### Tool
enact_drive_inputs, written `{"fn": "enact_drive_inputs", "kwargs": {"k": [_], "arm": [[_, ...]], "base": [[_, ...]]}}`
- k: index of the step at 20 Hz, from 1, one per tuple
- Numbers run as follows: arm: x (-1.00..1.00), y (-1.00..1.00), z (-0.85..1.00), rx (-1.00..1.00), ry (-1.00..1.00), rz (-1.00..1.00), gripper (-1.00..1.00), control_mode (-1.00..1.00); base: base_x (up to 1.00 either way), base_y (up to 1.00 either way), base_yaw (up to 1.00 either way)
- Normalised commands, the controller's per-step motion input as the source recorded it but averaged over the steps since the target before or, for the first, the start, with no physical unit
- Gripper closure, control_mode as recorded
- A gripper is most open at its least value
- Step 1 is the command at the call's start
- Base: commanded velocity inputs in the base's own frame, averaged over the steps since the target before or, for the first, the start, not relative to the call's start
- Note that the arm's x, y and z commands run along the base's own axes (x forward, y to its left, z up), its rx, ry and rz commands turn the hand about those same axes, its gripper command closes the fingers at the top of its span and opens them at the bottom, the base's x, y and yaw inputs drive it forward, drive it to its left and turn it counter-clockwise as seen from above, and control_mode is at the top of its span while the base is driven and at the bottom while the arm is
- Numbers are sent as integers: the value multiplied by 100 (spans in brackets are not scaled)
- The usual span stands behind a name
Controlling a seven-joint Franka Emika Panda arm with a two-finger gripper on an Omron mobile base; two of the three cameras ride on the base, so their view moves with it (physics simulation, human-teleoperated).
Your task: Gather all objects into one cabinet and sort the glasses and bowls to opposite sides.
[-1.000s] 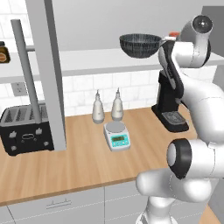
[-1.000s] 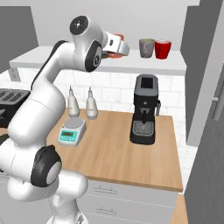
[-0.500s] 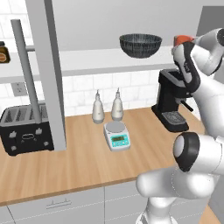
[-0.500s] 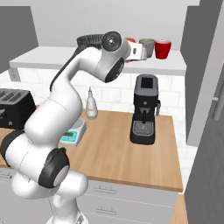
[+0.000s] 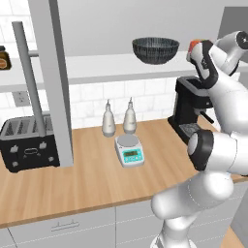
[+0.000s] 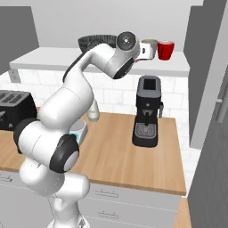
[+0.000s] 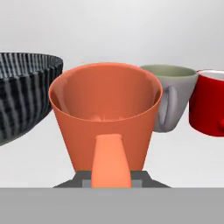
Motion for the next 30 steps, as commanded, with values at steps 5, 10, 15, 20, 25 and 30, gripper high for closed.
{"fn": "enact_drive_inputs", "kwargs": {"k": [5, 10, 15, 20, 25, 30], "arm": [[39, 0, 0, 0, 13, 0, 100, -100], [37, 0, -2, -1, 5, 0, 100, -100], [34, -3, -15, -5, 2, 0, 100, -100], [16, -4, -22, -6, 0, 0, 100, -100], [1, -3, -22, -3, 0, -1, 100, -100], [0, 0, -1, 0, 0, -2, 100, -100]], "base": [[0, 0, 0], [0, 0, 0], [0, 0, 0], [0, 0, 0], [0, 0, 0], [0, 0, 0]]}}
